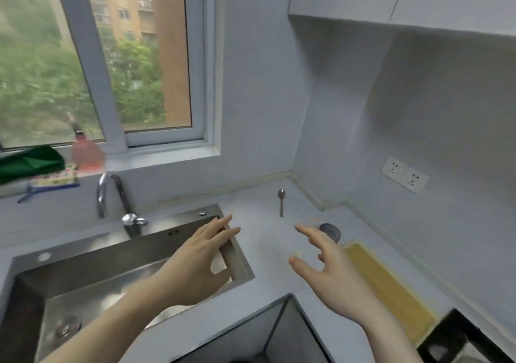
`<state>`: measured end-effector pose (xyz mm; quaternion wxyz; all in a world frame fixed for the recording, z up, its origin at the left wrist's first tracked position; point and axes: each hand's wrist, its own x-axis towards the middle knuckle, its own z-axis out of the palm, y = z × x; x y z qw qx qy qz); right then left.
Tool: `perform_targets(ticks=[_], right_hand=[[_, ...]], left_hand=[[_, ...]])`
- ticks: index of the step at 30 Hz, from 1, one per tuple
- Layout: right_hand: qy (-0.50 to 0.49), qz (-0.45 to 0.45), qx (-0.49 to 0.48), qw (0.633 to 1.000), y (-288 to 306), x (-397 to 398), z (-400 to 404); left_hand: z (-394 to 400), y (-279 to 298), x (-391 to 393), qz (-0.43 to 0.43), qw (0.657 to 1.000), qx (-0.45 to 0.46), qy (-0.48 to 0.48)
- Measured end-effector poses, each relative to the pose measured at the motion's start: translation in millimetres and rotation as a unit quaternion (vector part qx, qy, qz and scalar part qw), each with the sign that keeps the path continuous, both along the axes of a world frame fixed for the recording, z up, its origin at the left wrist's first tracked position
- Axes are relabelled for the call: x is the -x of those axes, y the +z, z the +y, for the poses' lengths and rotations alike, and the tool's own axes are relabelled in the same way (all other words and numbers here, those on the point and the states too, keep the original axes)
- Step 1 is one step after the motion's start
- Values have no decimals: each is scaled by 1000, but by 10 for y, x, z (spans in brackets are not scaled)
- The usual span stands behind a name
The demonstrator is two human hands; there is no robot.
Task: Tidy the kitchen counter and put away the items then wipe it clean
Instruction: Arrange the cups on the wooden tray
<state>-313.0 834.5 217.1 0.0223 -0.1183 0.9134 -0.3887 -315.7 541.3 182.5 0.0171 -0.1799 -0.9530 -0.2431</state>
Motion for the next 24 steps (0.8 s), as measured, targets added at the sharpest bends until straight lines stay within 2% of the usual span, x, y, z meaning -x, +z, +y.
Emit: perform_targets(ticks=[5, 12, 19, 24], right_hand=[[99, -30, -6, 995, -303, -311, -501], [238, -50, 1, 970, -506, -578, -1346], [324, -48, 16, 945, -529, -861, -2075], [334, -39, 3, 942, -482, -820, -2418]], left_hand=[[-530, -259, -940, -35, 990, -20, 137], [-1091, -394, -1998, -54, 956, -12, 287], [-1508, -316, -2555, -49, 925, -7, 377], [-1932, -360, -2654, -67, 900, -4, 431]])
